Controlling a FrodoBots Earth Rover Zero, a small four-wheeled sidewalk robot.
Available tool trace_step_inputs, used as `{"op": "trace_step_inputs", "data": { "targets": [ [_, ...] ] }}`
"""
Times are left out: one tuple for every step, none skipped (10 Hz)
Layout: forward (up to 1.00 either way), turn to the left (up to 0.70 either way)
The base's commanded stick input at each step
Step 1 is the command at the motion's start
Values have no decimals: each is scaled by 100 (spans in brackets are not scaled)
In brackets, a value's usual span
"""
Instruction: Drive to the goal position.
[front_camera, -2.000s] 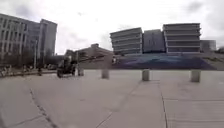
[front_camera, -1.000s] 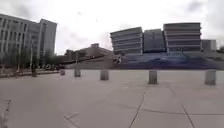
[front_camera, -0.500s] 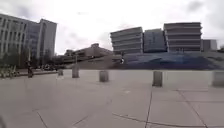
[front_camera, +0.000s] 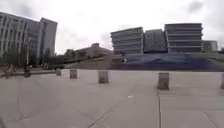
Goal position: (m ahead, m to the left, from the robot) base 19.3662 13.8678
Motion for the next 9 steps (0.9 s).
{"op": "trace_step_inputs", "data": {
  "targets": [
    [70,2],
    [70,2],
    [70,2],
    [70,2],
    [70,2],
    [70,2],
    [70,2],
    [70,2],
    [70,2]
  ]
}}
